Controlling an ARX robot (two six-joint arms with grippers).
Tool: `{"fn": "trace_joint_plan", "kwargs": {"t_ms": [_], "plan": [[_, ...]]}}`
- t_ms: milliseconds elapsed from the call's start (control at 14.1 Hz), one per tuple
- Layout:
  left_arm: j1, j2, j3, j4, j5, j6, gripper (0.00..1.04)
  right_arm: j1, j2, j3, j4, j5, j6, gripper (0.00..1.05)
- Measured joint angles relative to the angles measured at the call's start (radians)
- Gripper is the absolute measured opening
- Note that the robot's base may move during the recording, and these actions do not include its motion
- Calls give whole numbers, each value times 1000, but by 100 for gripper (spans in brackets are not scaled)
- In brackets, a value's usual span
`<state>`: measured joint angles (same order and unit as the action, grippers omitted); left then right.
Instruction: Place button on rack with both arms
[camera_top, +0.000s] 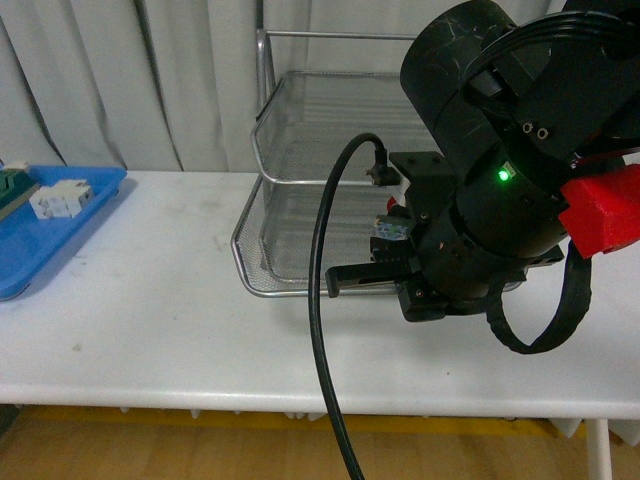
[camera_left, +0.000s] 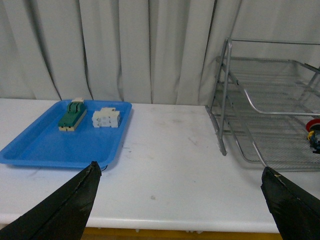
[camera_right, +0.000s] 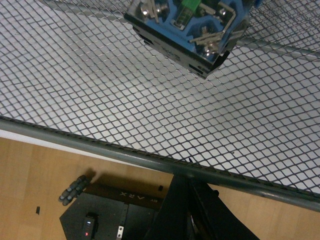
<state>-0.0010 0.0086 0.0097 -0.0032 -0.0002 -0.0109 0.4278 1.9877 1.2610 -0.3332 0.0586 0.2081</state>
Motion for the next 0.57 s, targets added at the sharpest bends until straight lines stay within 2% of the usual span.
{"fn": "trace_joint_plan", "kwargs": {"t_ms": [566], "plan": [[0,0,0,0,0,0,98,-24,60,35,-6,4,-20,2]]}}
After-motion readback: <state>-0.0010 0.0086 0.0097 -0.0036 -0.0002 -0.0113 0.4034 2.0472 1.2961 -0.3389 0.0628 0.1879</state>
